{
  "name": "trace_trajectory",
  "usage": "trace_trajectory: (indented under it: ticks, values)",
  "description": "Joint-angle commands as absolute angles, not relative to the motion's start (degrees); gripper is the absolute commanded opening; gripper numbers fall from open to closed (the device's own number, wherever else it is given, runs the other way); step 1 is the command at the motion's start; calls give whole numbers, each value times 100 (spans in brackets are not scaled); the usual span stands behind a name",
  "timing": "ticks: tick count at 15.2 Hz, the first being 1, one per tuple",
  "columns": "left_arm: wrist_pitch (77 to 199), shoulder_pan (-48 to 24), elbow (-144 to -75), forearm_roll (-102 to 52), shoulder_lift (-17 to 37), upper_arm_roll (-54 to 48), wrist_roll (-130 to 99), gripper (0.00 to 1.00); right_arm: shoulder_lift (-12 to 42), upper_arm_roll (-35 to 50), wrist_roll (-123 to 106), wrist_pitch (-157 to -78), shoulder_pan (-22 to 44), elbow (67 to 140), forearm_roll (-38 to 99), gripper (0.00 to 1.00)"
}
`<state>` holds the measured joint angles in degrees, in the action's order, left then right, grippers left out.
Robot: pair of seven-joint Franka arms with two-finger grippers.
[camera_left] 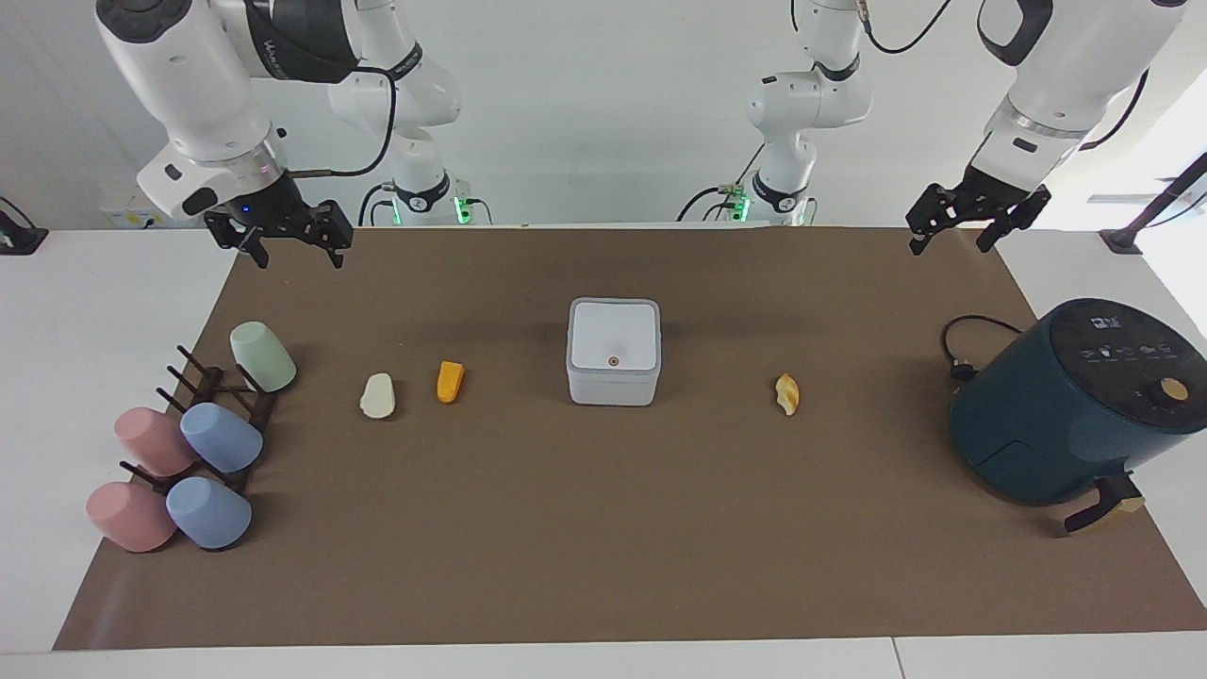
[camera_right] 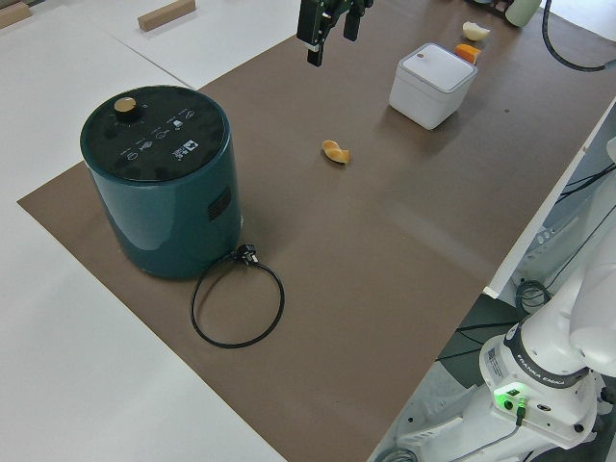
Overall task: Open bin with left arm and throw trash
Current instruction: 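Reach the left gripper to the orange tab on the bin lid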
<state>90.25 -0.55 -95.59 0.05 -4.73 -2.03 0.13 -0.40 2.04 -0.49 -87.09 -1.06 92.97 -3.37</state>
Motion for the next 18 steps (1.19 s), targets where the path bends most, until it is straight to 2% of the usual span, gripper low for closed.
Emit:
trace_trajectory:
  ticks: [1, 8, 10, 11, 12, 13, 18]
  values:
    - [9053, -26, -9615, 114, -571, -228, 114, 100, -132, 237, -211, -8684, -228, 9299, -273, 100]
    - [9070, -175, -9659, 79, -580, -325, -52, 100, -132, 255, -193, -8763, -360, 9343, -255, 100]
    - [9446, -587, -9790, 79, -624, -387, -420, 100, -132, 255, -193, -8754, -352, 9343, -255, 100]
    - [9666, -763, -9852, 79, -624, -387, -744, 74, -132, 255, -193, -8754, -369, 9334, -211, 100]
    - [9738, -973, -9879, 70, -615, -395, -973, 32, -132, 264, -202, -8745, -413, 9343, -159, 100]
    - [9773, -1193, -9896, 70, -607, -396, -1071, 0, -132, 255, -202, -8728, -396, 9343, -132, 100]
    - [11045, -2081, -10415, -9, -493, -396, -1589, 0, -141, 264, -193, -8719, -361, 9360, -27, 100]
